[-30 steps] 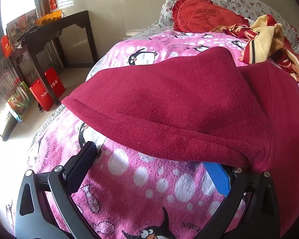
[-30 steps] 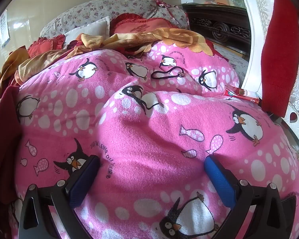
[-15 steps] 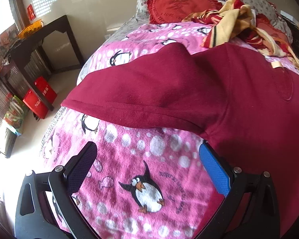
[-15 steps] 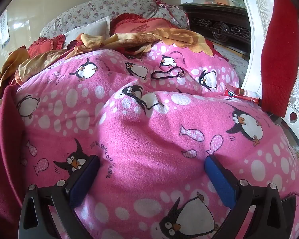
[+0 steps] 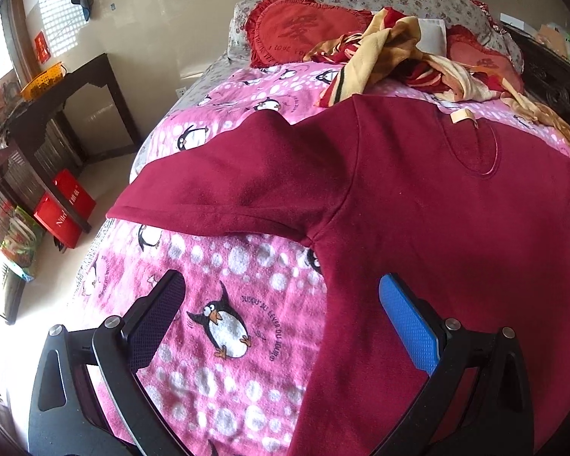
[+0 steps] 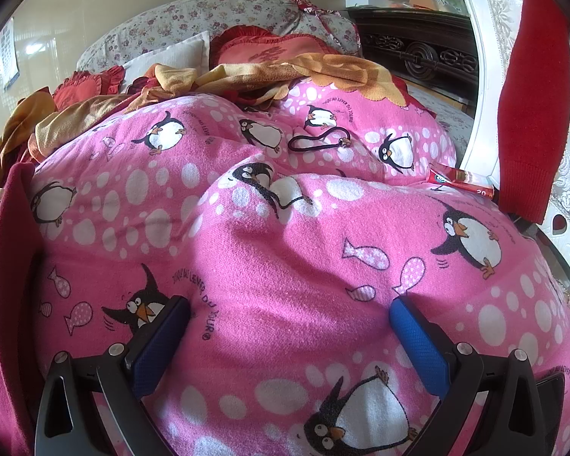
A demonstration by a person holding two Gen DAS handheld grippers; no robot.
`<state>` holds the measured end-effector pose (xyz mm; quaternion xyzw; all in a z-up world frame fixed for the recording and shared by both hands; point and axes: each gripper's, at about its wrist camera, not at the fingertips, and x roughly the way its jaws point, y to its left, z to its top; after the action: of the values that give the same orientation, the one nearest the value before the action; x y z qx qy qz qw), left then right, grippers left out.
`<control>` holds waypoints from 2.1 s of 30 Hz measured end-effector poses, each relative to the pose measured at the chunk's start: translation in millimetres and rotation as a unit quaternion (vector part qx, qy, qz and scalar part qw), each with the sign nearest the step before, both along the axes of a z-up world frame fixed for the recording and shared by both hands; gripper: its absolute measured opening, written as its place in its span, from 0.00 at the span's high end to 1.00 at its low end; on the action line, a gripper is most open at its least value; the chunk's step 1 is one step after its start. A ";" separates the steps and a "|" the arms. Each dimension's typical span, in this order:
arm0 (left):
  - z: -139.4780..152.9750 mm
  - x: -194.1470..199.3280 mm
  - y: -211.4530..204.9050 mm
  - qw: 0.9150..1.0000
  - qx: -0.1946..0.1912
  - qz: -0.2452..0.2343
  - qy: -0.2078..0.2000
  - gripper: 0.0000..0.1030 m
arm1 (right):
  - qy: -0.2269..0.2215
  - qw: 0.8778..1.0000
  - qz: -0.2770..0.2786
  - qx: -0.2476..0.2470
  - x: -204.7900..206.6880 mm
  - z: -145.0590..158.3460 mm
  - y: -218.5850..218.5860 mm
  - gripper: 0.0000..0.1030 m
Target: Fold small clothes
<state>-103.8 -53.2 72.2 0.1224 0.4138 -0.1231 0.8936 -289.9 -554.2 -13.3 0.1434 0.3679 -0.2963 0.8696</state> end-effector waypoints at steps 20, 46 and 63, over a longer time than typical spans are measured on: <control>28.3 -33.7 -9.6 0.999 -0.001 -0.010 -0.031 0.00 | 0.021 0.998 0.028 0.058 -38.4 25.1 40.6 0.01; 56.9 -73.9 -21.5 0.997 -0.034 -0.062 -0.040 0.00 | -0.071 0.973 0.198 0.093 -50.8 190.4 257.3 0.01; 43.9 -27.9 -18.1 0.998 -0.055 -0.031 -0.021 0.00 | -0.039 0.982 0.178 0.053 66.9 157.6 301.9 0.01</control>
<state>-131.7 -71.3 116.1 0.0882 0.3840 -0.1705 0.9032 -222.9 -252.4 144.2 0.1327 0.3688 -0.1111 0.9133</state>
